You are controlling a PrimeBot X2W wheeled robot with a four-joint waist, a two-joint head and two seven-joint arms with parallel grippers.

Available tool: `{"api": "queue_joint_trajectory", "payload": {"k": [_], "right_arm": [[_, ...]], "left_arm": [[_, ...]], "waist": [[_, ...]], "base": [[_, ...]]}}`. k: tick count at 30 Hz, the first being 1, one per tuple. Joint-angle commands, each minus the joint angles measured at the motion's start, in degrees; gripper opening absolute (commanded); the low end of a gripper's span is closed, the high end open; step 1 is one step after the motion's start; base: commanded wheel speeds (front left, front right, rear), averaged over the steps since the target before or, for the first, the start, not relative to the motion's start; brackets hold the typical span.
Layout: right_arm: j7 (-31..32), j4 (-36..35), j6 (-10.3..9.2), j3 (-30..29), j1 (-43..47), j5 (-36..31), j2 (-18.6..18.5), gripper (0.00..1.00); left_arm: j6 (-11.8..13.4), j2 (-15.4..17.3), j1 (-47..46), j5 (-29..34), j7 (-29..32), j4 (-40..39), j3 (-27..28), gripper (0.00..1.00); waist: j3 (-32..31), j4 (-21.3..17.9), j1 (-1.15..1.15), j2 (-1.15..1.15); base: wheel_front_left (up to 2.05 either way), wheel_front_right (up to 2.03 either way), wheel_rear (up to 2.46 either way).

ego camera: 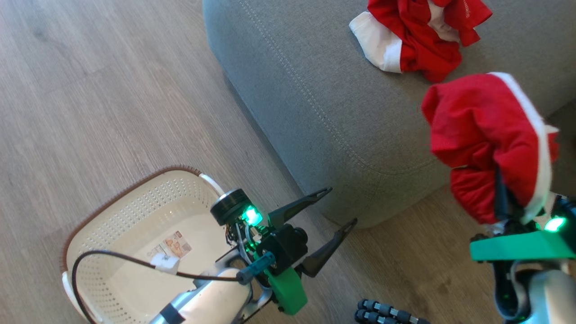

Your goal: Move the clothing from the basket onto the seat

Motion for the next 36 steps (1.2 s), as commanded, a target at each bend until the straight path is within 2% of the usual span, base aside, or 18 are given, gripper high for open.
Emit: {"api": "queue_joint_trajectory", "payload": {"k": [1,6,12,18,24,32,36], "right_arm": [[-0.13,-2.60,-0.02,-0.05,-1.42,0.31,-0.63,0.00],[-0.13,-3.85,-0.02,-1.29,-4.16,-0.20,-0.63,0.00],[-0.13,-5.83,-0.02,-2.78,-12.14,-2.70,-0.74,0.00],[-0.13,-4.12,-0.02,-3.76,-23.79,-2.35,-3.90,0.00],[-0.13,2.21,-0.02,-4.69,-36.07,-1.81,-8.53,0.00],[-0.13,15.39,-0.02,-6.93,-49.93,-0.19,-14.06,0.00],[-0.13,22.23,-0.02,-7.80,-55.02,-0.80,-15.12,0.00]], "left_arm": [[-0.04,0.53,-1.98,-0.40,-0.28,-1.72,1.33,1.00],[-0.04,1.36,-2.39,0.15,-0.28,-2.20,1.57,1.00],[-0.04,4.43,-3.67,1.27,-0.28,-2.36,-0.23,1.00],[-0.04,8.07,-5.39,2.49,-0.28,-3.27,-2.78,1.00],[-0.04,10.85,-7.25,3.16,-0.28,-3.80,-4.83,1.00],[-0.04,12.87,-8.31,3.51,-0.28,-4.42,-4.44,1.00],[-0.04,13.87,-8.87,3.70,-0.28,-4.75,-4.60,1.00]], "waist": [[0.29,-0.02,0.00,0.00],[2.67,-0.25,0.00,0.00],[7.50,-0.61,0.00,0.00],[12.75,-0.83,0.00,0.00],[17.02,-0.60,0.00,0.00],[20.77,-0.35,0.00,0.00],[22.30,0.01,0.00,0.00]], "base": [[0.00,0.00,0.00],[0.00,0.00,0.00],[0.00,0.00,0.00],[0.00,0.00,0.00],[0.00,0.00,0.00],[0.00,0.00,0.00],[0.00,0.00,0.00]]}}
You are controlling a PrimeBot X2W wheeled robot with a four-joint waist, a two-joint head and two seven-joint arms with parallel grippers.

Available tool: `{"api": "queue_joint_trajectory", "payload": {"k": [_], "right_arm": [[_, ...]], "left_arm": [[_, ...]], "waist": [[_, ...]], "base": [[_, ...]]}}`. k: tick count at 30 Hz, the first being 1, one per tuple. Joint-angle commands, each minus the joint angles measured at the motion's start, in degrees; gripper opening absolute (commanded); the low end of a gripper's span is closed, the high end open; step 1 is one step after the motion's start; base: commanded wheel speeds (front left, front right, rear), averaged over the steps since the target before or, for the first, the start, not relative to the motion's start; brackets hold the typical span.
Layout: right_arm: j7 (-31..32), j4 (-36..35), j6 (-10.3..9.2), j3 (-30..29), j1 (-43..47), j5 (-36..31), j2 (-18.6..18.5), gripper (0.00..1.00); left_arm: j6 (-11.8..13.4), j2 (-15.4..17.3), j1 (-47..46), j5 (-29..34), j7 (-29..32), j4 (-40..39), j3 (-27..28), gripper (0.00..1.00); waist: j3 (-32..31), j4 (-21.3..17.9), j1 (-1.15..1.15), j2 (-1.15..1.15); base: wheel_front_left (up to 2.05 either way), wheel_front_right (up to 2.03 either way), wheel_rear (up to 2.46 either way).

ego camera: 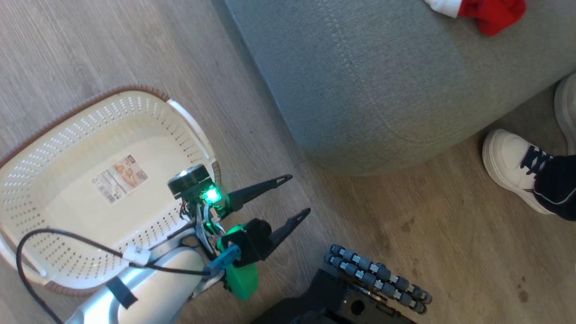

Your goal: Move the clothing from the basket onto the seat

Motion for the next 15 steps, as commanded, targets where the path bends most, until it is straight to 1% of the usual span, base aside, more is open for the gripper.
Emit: {"api": "queue_joint_trajectory", "payload": {"k": [1,6,9,10,13,15], "right_arm": [[-0.12,1.20,-0.02,-0.76,-2.27,-0.38,-2.07,0.00],[-0.12,10.53,-0.02,-2.06,-7.14,-2.23,-3.46,0.00],[-0.12,16.32,-0.02,-2.31,-9.26,-4.03,-3.68,0.00],[-0.12,16.32,-0.02,-2.31,-9.26,-4.03,-3.68,0.00],[-0.12,21.42,-0.02,-2.67,-11.25,-5.77,-3.99,0.00],[-0.12,25.85,-0.02,-3.15,-12.36,-6.89,-3.93,0.00]], "left_arm": [[-0.05,0.46,-1.53,0.46,-0.28,-2.30,1.12,1.00],[0.13,0.30,-2.17,0.34,-0.28,-2.83,1.36,1.00],[0.12,0.40,-2.66,0.44,-0.28,-3.01,1.29,1.00],[0.12,0.40,-2.66,0.44,-0.28,-3.01,1.29,1.00],[0.13,0.41,-3.18,0.67,-0.28,-3.11,1.08,1.00],[0.34,0.38,-3.32,0.86,-0.28,-3.05,1.04,1.00]], "waist": [[0.83,0.63,-0.01,0.00],[2.36,2.51,-0.01,0.00],[3.36,3.61,-0.01,0.00],[3.36,3.61,-0.01,0.00],[4.35,4.95,-0.01,0.00],[4.91,5.66,-0.01,0.00]], "base": [[0.00,0.00,0.00],[0.00,0.00,0.00],[0.00,0.00,0.00],[0.00,0.00,0.00],[0.00,0.00,0.00],[0.00,0.00,0.00]]}}
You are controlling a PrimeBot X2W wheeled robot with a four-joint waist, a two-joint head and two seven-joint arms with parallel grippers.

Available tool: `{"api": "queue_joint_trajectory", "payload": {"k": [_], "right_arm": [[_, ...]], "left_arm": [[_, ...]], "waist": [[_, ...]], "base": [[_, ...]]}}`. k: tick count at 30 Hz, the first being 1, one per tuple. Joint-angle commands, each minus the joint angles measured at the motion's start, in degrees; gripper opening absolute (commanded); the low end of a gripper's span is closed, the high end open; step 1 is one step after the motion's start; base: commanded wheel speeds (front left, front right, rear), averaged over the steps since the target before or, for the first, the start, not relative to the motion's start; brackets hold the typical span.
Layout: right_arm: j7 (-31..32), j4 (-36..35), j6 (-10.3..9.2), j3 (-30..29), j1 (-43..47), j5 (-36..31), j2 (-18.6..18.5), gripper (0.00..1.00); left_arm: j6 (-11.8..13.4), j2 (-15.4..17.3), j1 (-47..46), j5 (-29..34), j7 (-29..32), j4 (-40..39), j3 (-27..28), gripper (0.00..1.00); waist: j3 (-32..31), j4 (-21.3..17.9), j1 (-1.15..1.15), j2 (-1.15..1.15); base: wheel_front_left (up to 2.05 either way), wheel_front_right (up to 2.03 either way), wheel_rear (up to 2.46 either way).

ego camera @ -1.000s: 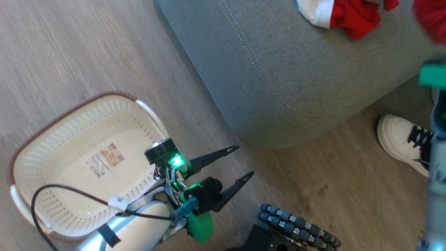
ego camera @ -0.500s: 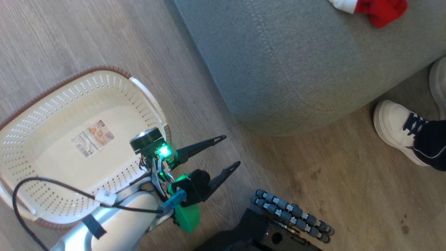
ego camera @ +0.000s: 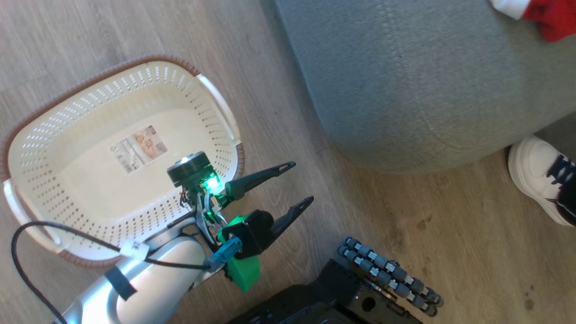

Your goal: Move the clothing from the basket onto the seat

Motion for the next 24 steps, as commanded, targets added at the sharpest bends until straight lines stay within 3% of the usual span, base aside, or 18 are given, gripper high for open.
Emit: {"api": "queue_joint_trajectory", "payload": {"k": [1,9,18,19,20,21,24], "right_arm": [[-0.12,-0.48,-0.02,-0.08,-1.06,-0.68,-1.57,0.00],[-0.12,11.63,-0.02,-2.71,-2.66,-5.56,-1.89,0.00],[-0.12,15.95,-0.02,-4.52,-2.58,-9.13,-1.16,0.00],[-0.12,15.83,-0.02,-4.59,-2.67,-9.40,-1.02,0.07],[-0.12,15.39,-0.02,-4.61,-2.73,-9.72,-0.93,0.39],[-0.12,14.99,-0.02,-4.59,-2.75,-9.92,-0.77,1.00],[-0.12,14.08,-0.02,-3.54,-2.72,-10.47,-0.26,1.00]], "left_arm": [[0.38,-0.04,-0.96,0.24,-0.28,-1.92,1.06,1.00],[0.96,-0.46,-1.82,0.22,-0.28,-2.41,1.34,1.00],[1.60,-0.28,-3.07,0.66,-0.28,-2.93,2.04,1.00],[1.71,-0.30,-3.05,0.66,-0.28,-2.92,2.04,1.00],[1.81,-0.38,-3.01,0.60,-0.28,-2.89,2.07,1.00],[1.89,-0.47,-2.97,0.55,-0.28,-2.85,2.07,1.00],[2.03,-0.74,-2.85,0.48,-0.28,-2.78,1.95,1.00]], "waist": [[0.71,0.77,0.00,0.00],[2.97,3.34,0.00,0.00],[3.40,4.05,0.00,0.00],[3.23,3.99,0.00,0.00],[3.03,3.92,0.00,0.00],[2.81,3.83,0.00,0.00],[1.98,3.35,0.00,0.00]], "base": [[0.00,0.00,0.00],[0.00,0.00,0.00],[0.00,0.00,0.00],[0.00,0.00,0.00],[0.00,0.00,0.00],[0.00,0.00,0.00],[0.00,0.00,0.00]]}}
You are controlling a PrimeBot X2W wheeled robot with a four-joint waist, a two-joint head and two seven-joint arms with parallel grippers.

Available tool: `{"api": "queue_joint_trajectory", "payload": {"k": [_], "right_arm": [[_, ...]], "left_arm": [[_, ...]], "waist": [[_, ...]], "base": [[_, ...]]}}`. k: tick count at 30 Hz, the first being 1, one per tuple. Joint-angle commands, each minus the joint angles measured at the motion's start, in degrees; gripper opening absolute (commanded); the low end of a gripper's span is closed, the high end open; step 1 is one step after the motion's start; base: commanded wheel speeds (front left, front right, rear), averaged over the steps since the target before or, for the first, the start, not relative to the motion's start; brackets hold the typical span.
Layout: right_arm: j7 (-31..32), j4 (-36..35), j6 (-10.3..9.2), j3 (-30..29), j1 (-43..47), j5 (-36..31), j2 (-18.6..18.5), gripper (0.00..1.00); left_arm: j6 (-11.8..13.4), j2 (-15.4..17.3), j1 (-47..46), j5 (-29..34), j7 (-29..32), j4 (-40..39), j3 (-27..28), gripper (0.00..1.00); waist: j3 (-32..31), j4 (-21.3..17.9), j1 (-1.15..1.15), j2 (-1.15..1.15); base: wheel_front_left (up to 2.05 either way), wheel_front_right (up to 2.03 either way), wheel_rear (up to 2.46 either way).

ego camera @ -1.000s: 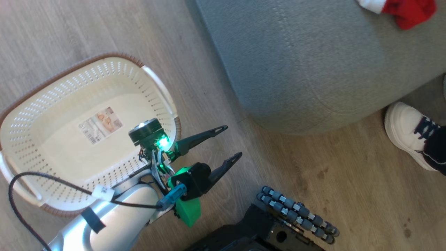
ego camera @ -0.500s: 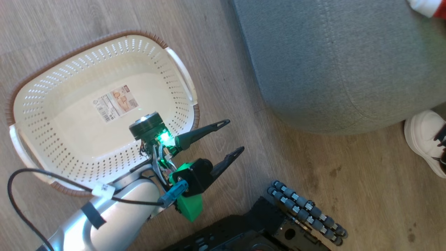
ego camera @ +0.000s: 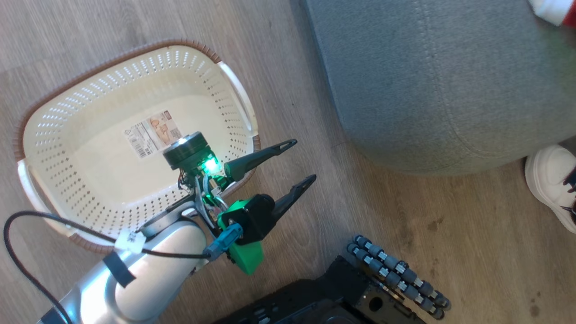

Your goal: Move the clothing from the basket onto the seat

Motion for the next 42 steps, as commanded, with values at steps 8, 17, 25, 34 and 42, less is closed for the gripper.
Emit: {"api": "queue_joint_trajectory", "payload": {"k": [8,17,25,34,42], "right_arm": [[0.04,-3.93,-0.02,2.98,1.41,-0.91,-0.83,1.00],[0.04,-6.04,-0.02,7.51,2.92,0.75,-1.16,1.00],[0.04,-12.57,-0.02,13.60,6.61,4.06,-4.14,1.00],[0.04,-28.73,-0.02,21.56,15.14,11.10,-6.42,1.00],[0.04,-39.46,-0.02,27.30,23.45,15.14,-7.13,1.00]], "left_arm": [[0.36,-1.75,0.87,0.52,-0.28,-1.48,-0.65,1.00],[0.96,-3.26,2.50,-0.35,-0.28,-0.63,-0.92,1.00],[1.77,-5.96,4.53,-1.55,-0.28,0.19,-0.40,1.00],[3.32,-8.98,8.00,-3.17,-0.28,0.05,3.44,1.00],[4.63,-11.55,11.41,-3.69,-0.28,-0.16,8.11,1.00]], "waist": [[-4.04,-1.93,0.00,0.00],[-9.95,-3.99,0.00,0.00],[-17.15,-3.69,0.00,0.00],[-25.37,0.01,0.00,0.00],[-30.90,5.85,0.00,0.00]], "base": [[0.00,0.00,0.00],[0.00,0.00,0.00],[0.00,0.00,0.00],[0.00,0.00,0.00],[0.00,0.00,0.00]]}}
